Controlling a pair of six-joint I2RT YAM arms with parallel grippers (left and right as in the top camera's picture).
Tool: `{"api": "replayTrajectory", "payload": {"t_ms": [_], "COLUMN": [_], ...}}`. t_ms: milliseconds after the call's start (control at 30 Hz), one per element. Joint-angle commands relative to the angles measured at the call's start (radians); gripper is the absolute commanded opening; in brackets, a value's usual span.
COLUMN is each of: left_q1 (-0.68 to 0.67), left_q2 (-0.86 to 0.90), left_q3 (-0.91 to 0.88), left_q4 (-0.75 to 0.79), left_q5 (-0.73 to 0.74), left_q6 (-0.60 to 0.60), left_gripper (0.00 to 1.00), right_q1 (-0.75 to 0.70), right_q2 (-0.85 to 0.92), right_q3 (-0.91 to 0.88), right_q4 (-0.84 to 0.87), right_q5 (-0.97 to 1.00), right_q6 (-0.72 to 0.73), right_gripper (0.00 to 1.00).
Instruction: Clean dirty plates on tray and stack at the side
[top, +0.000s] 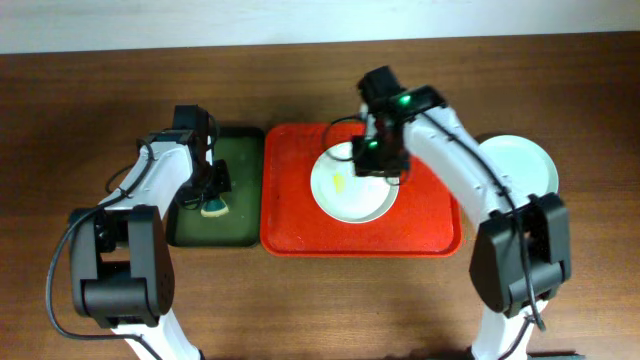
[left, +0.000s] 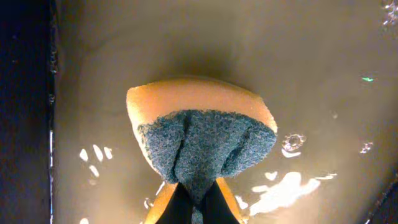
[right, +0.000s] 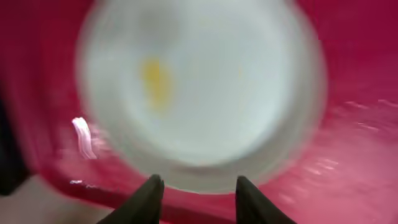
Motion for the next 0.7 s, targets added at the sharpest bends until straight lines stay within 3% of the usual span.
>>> {"api": "replayTrajectory", "payload": {"t_ms": [0,133,400,667], "left_q1": [-0.026,-0.060,-0.066,-0.070], "left_q2": [0.005,0.005,0.005,0.005], "left_q3": [-0.001,-0.001,-0.001,-0.001], "left_q4": [0.019,0.025,0.031,0.033], "left_q5": [0.060,0.063,0.063,0.063], "left_q6": [0.048,0.048,0.048,0.048], "left_gripper": [0.00,0.00,0.00,0.00], "right_q1": [-0.103,-0.182,-0.180,-0.180], "right_q2": [-0.008,-0.002,-0.002,-0.002], "right_q3": [0.008,-0.044,-0.285,-0.286], "right_q4": [-0.058,-0.074,0.196,0.259], "right_q5": [0.084,0.085,0.036,-0.120], "right_q6": [-0.019,-0.019,-0.015,-0.015], "right_gripper": [0.40,0.40,0.40,0.40]}}
